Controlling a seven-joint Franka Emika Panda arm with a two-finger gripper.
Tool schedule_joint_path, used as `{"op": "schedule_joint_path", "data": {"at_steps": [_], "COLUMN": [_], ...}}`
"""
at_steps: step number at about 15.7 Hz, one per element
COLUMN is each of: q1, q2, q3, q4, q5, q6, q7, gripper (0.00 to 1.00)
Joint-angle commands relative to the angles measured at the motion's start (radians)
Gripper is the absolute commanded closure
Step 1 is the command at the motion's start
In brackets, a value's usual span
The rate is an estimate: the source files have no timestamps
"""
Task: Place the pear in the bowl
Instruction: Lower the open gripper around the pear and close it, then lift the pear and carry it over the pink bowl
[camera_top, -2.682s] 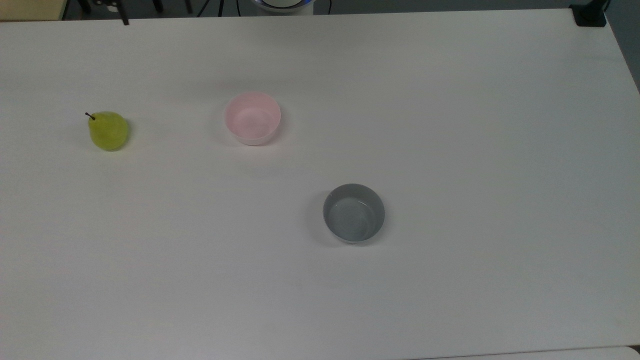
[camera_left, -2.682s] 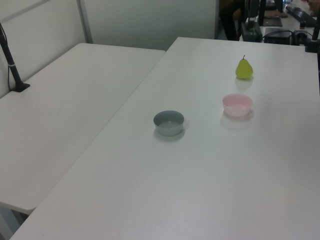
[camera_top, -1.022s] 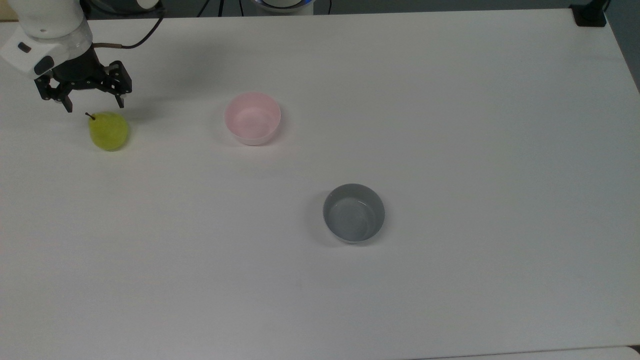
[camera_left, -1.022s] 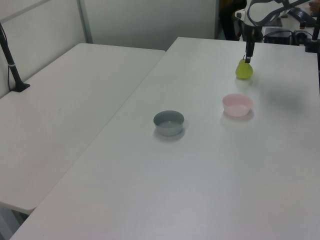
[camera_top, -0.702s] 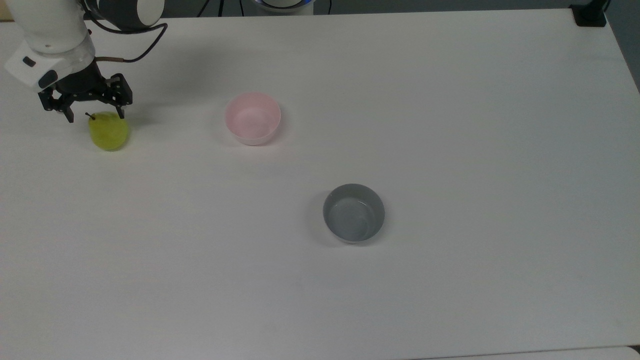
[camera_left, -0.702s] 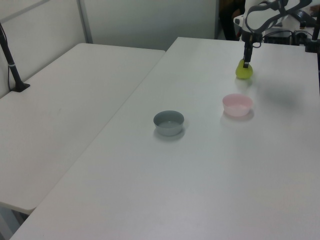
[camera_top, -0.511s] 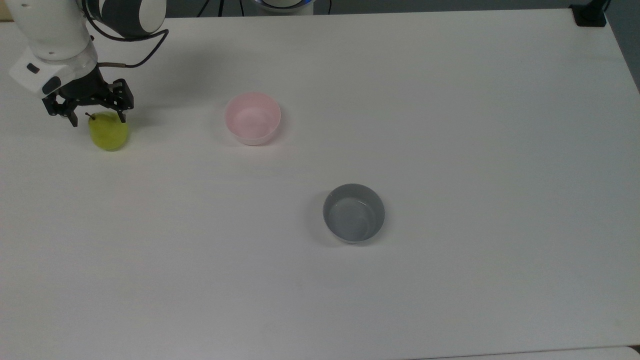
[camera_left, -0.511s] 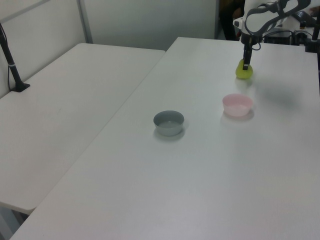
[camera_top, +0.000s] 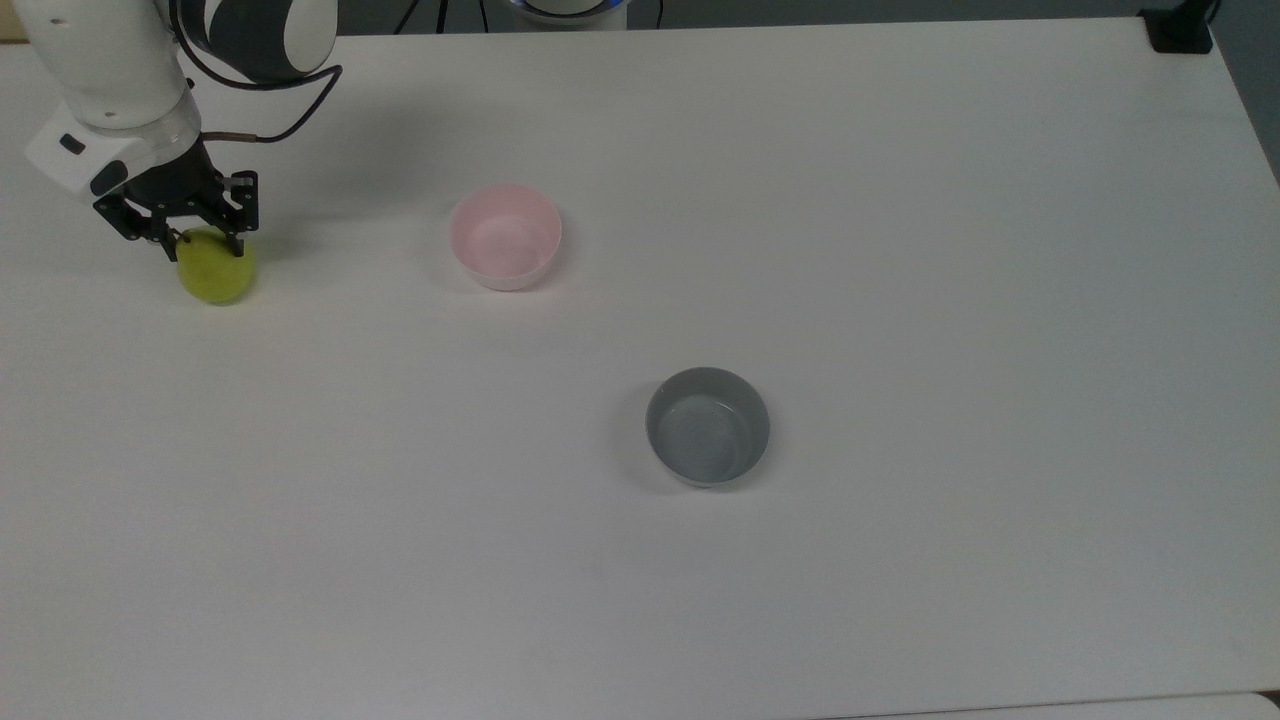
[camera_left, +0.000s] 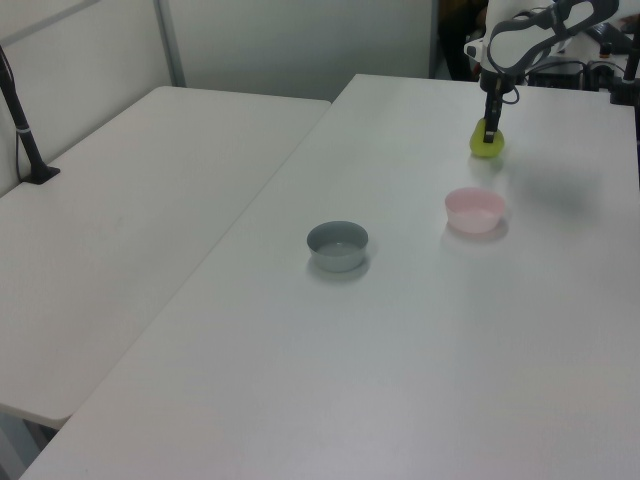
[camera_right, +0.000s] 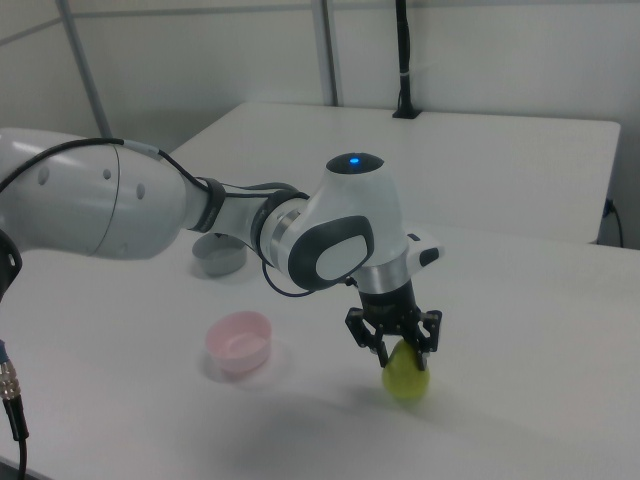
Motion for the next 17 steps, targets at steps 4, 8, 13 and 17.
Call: {"op": "schedule_joint_path", "data": {"at_steps": [4,8,13,17], "q1": [0.013,0.03,0.03,0.03], "q2": [-0.107,-0.168,-0.262,-0.314], "q3": [0.013,0.051,0.143,0.238], "q4": [0.024,0.061,0.122,0.147], "q5": [-0.012,-0.015,-0.022,-0.011], "q6": [-0.161,-0.267,-0.472,-0.58], "q7": [0.027,0.085,0.135,0.244], "gripper": [0.96,0.96,0.95,0.95]}}
